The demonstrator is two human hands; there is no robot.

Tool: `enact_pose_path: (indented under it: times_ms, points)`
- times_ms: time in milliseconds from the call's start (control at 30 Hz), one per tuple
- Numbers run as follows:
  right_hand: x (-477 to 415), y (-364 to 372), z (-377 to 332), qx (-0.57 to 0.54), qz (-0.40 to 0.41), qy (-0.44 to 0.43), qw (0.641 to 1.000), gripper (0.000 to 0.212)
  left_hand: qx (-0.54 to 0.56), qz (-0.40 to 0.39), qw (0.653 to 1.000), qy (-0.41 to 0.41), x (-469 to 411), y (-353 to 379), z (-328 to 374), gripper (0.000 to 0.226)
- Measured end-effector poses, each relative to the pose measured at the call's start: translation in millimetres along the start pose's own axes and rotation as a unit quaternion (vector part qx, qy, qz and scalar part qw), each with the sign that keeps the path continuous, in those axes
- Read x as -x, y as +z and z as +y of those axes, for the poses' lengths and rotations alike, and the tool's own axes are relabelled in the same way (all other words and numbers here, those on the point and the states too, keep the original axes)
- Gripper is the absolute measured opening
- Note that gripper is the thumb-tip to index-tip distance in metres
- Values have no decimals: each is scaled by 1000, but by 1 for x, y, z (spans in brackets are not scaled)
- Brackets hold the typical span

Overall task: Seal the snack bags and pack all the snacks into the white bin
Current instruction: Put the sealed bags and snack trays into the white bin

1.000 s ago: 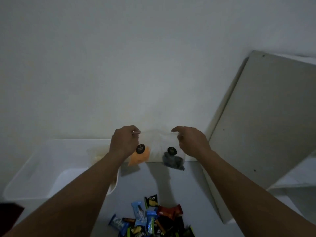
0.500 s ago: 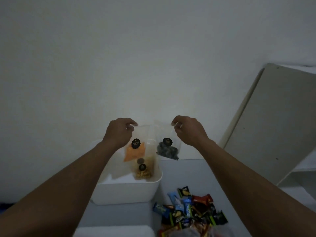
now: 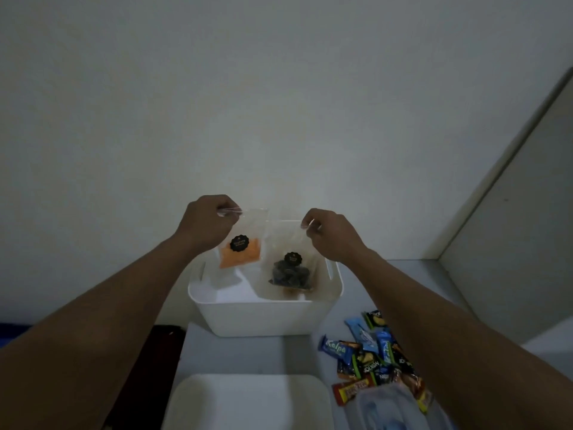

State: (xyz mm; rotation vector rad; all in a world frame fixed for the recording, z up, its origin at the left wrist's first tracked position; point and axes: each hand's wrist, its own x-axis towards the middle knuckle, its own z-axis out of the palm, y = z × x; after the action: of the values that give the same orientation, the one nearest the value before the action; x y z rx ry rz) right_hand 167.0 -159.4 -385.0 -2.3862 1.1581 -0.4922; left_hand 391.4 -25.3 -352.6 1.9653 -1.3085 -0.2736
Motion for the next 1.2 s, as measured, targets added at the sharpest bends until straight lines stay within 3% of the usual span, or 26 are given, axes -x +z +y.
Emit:
enact_pose_path:
  times_ms: [333,500,633,733,833,933,1100,1200]
  points:
    - [-24,67,39,68,-69,32,995,20,34,-59,997,-33,-3,30,-25,13]
    - [-28,77,53,156,-18,-12,987,14,63,-104,991,-50,-5,51,-33,14]
    - [-25,65,61,193,-2,-49,980,30,84,-144,984,-65,-8,68,-30,16]
    - [-17,57,69,135,-8,-13,991,44,94,-185,976,-72,-9,83,-22,14]
    - [-4,58,81,47,-75,50,995,56,92,-214,970,-72,-10,103,-17,11]
    - [9,63,90,9,-116,61,991,63,84,-233,966,-76,-8,125,-18,8]
    - [22,61,86,-85,-95,64,990,63,73,-234,967,-72,-5,157,-21,21]
    - [25,57,80,-129,-88,84,984,61,35,-208,976,-49,-3,169,-21,13]
